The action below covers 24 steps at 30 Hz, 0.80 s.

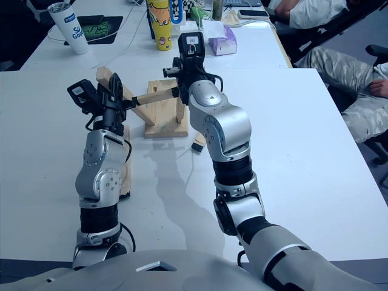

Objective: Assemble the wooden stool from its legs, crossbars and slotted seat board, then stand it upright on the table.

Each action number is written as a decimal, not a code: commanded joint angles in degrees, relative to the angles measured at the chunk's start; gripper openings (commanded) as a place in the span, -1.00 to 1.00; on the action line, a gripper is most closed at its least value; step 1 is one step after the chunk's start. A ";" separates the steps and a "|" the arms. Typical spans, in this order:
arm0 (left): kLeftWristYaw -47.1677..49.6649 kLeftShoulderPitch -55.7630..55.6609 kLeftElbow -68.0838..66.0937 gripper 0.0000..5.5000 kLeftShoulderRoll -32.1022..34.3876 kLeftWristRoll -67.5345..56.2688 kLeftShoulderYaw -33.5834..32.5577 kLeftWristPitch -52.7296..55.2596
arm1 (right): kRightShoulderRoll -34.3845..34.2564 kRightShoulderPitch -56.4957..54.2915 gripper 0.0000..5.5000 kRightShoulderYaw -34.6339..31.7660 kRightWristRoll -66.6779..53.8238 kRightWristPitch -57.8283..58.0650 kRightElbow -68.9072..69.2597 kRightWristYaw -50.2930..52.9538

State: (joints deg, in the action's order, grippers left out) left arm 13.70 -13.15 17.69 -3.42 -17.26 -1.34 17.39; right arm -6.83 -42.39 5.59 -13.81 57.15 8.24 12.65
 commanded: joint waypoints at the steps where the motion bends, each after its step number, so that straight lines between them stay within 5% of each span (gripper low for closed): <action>1: -7.45 -5.16 3.89 -0.59 -8.66 -7.70 13.02 6.05 | -3.92 10.22 -0.62 13.14 -5.16 12.35 -14.22 -11.72; 9: -3.39 -7.65 1.92 -0.59 -9.66 -6.61 8.44 11.52 | -4.35 9.94 -0.62 13.27 -3.43 8.71 -20.34 -13.97; 24: -3.84 -8.07 3.03 -0.59 -6.96 -3.46 8.23 10.76 | -11.39 14.14 -0.62 -4.95 -8.37 4.85 -19.83 -11.36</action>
State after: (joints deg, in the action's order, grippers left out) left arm 16.65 -16.64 19.29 -3.91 -14.27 -0.93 25.28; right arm -7.10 -42.82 -0.77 -15.24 51.23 2.04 6.33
